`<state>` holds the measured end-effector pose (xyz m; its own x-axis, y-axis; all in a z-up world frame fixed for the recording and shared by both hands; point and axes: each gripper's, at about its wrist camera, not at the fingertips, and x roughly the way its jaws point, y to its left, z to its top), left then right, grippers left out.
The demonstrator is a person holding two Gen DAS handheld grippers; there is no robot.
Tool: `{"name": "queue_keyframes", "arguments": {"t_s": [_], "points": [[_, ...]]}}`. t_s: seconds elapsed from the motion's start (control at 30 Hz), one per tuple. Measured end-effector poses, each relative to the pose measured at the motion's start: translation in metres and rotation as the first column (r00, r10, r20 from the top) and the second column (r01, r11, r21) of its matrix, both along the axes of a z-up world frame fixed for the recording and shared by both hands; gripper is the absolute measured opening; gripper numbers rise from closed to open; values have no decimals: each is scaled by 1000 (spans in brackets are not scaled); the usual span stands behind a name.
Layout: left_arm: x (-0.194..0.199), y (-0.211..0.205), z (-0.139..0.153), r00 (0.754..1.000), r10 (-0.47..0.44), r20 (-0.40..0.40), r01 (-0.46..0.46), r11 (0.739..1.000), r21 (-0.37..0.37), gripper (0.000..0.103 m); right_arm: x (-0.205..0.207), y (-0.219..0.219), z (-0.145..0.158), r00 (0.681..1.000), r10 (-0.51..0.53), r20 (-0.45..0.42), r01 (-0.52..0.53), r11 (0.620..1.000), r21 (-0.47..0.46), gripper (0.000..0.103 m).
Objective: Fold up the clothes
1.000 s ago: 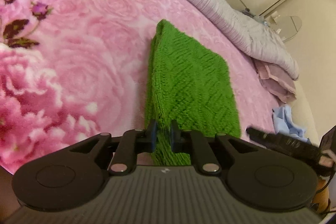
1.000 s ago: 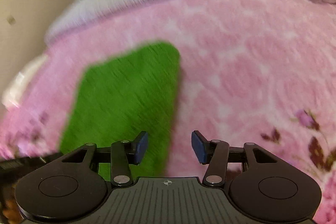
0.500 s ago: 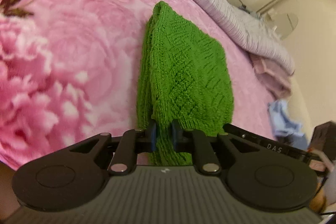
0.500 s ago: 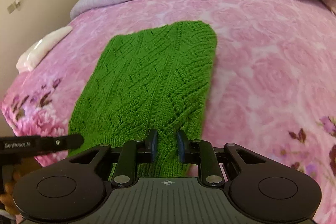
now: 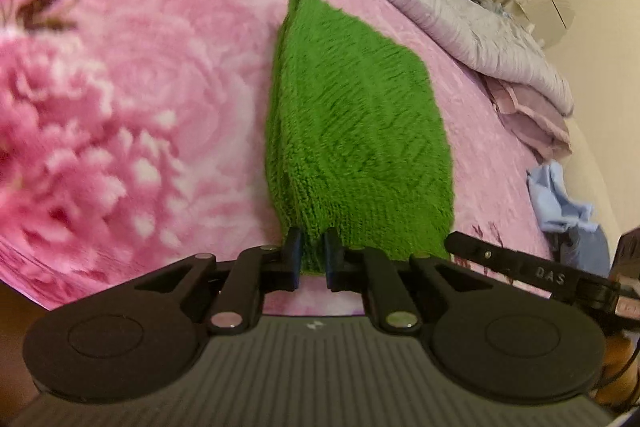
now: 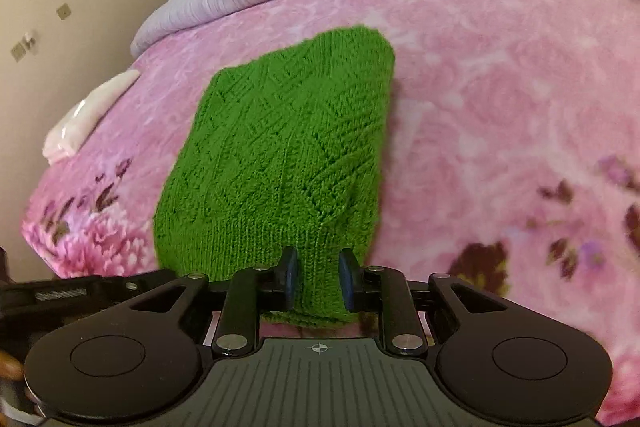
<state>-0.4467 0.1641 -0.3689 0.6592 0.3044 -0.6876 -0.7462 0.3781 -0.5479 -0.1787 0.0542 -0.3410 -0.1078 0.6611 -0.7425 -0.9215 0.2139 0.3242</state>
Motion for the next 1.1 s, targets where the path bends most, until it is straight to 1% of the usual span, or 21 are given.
{"name": "queue_keyframes", "arguments": {"t_s": [0.07,0.13,0.23,0.37,0.43,0.47,0.53,0.57,0.6,0.63,0.7,0.8,0.9,0.93,0.97,1.03,1.1], "points": [[-6,-5,17,1000,-2,15,1,999,47,8,-5,-5,9,998,-7,60,6,1000,15,21],[-8,-7,30,999,11,31,-14,995,99,8,-8,-7,17,997,-2,73,-1,999,48,21],[8,-4,31,1000,6,6,-7,989,151,8,-14,-4,24,997,19,80,-26,996,88,20],[27,3,2,999,-5,-32,8,993,116,8,-21,7,9,995,46,89,-53,995,86,20],[24,4,-8,1000,17,-8,-17,996,84,8,-24,16,-12,989,55,136,-57,998,13,21],[22,5,-13,1000,28,3,-28,997,68,8,-24,17,-19,989,56,135,-57,998,4,21],[18,10,-5,1000,1,-13,-1,999,45,6,-18,17,-18,993,53,101,-53,999,0,21],[15,13,2,1000,-8,-19,9,999,45,5,-11,18,-12,995,46,84,-46,999,2,21],[13,18,10,1000,-18,-26,20,998,61,5,-3,20,-5,997,38,67,-39,999,4,21],[12,23,18,999,-21,-33,24,995,95,5,4,21,2,998,31,50,-31,999,6,21],[12,38,33,999,-21,-48,28,987,158,5,20,24,15,1000,16,16,-16,1000,10,21],[30,76,42,996,-19,-84,37,975,217,5,46,48,24,998,-28,53,26,999,43,21],[65,114,45,987,-42,-154,84,955,283,5,68,84,24,994,-65,84,60,996,59,21],[74,125,44,987,-54,-154,97,953,287,5,75,96,24,993,-77,94,71,995,64,21],[82,135,44,987,-62,-150,104,951,292,5,79,108,23,994,-73,83,67,995,74,21],[100,154,39,982,-62,-179,115,948,298,5,85,131,19,996,-63,68,56,994,90,21],[112,167,27,975,-62,-216,123,952,281,5,86,151,12,997,-55,61,49,994,93,21]]}}
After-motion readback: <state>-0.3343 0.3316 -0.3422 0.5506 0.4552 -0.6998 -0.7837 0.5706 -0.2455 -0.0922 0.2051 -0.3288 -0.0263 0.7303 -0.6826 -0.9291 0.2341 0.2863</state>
